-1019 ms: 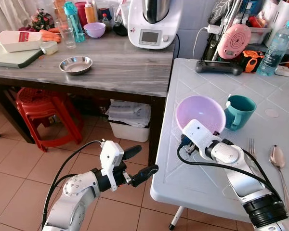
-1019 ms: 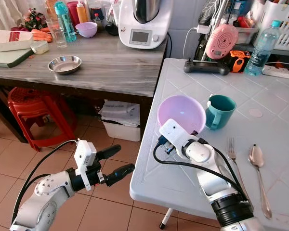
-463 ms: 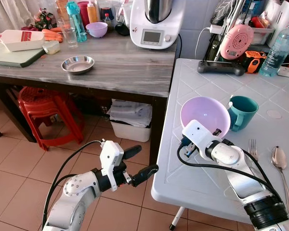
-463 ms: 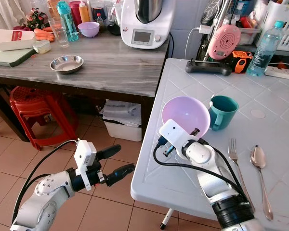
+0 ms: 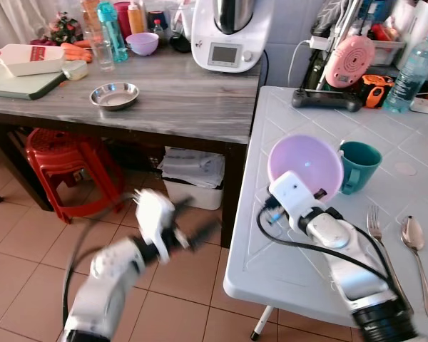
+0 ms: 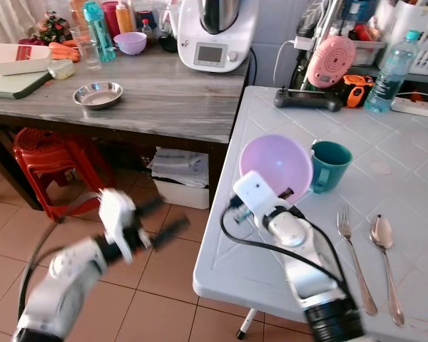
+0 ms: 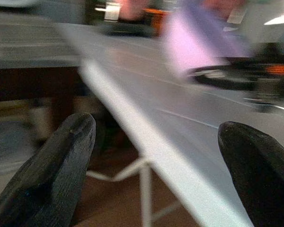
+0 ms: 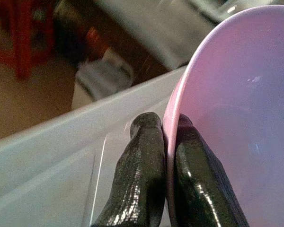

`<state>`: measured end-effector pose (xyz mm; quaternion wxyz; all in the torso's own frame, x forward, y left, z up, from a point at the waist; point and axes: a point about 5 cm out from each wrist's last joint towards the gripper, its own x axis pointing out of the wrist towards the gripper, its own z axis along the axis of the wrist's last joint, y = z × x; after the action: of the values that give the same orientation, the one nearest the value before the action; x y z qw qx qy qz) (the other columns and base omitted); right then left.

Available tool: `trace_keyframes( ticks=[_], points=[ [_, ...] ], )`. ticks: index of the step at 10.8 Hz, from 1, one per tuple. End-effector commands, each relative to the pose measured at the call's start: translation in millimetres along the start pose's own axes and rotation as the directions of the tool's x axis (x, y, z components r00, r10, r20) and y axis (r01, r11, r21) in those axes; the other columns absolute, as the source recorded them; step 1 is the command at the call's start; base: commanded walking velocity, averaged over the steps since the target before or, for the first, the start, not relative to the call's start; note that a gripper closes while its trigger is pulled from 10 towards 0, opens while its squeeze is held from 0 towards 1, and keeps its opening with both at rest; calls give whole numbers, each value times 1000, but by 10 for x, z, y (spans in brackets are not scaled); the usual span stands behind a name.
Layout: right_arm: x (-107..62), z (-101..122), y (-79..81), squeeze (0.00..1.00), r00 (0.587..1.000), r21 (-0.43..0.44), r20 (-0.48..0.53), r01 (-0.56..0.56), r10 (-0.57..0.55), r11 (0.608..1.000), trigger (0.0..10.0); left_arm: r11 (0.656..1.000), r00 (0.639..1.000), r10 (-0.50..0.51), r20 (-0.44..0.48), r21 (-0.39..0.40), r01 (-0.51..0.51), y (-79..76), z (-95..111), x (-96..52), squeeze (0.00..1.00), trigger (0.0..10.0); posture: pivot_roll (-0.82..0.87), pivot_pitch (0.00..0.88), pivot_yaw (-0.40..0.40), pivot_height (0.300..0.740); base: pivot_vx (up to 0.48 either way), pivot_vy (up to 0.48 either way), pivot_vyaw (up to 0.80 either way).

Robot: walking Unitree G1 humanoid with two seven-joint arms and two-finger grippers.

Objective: Setting the table

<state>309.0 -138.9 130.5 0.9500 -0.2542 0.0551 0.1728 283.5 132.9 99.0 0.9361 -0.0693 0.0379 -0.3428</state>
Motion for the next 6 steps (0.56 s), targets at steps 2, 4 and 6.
trace_keyframes(
  ticks=[2,4,6],
  points=[
    [-36,111,-57,0,993,55,73,87,-91,995,10000,990,990,139,-25,14,-139,152,-15,2,0,10000,-36,17,19,740,0,0,0],
    [-65,155,-59,0,983,108,104,142,-153,984,10000,984,984,176,-7,-13,-176,196,-2,31,0,10000,-36,17,19,740,0,0,0],
    [-72,138,-52,0,981,126,95,157,-169,980,10000,984,986,168,22,-64,-166,166,58,103,0,10000,-40,15,23,740,0,0,-800]
  ],
)
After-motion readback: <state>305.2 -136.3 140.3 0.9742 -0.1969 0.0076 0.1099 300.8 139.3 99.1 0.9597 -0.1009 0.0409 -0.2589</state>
